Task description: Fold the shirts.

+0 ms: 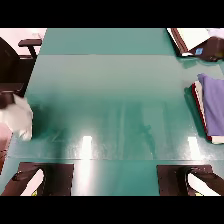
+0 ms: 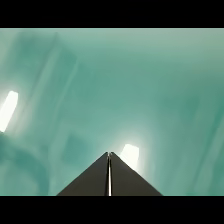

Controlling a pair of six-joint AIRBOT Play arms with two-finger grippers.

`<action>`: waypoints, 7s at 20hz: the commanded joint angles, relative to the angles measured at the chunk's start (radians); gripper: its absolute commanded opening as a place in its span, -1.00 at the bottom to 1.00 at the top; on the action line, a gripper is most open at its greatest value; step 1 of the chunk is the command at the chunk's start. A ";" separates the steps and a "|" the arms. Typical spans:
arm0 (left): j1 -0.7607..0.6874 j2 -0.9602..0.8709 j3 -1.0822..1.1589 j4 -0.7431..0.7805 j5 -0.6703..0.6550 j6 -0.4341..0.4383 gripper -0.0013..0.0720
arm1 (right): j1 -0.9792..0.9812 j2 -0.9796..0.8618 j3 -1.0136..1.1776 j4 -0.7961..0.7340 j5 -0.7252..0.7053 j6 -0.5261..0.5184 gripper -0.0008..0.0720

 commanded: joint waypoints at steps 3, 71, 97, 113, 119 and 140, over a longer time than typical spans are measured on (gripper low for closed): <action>-0.172 0.001 0.467 -0.222 0.025 0.029 -0.90 | 0.001 0.117 0.001 0.002 -0.218 0.010 -0.93; -0.465 -0.278 0.373 -0.530 0.373 0.224 -0.89 | 0.003 -0.018 -0.325 0.227 -0.224 -0.050 -0.94; -0.806 -0.289 -0.262 -0.525 0.198 0.190 -0.89 | 0.166 -0.235 -0.257 -0.078 0.034 0.099 -0.94; -0.372 -0.357 -0.029 -0.558 0.365 0.189 0.28 | 0.159 -0.235 -0.258 -0.077 0.013 0.099 -0.94; -0.312 -0.642 -0.027 -0.692 0.372 0.230 0.28 | 0.159 -0.235 -0.258 -0.077 0.008 0.099 -0.94; -0.312 -0.179 0.573 -0.513 0.341 0.343 -0.89 | 0.132 -0.235 0.492 -0.165 0.204 0.087 -0.94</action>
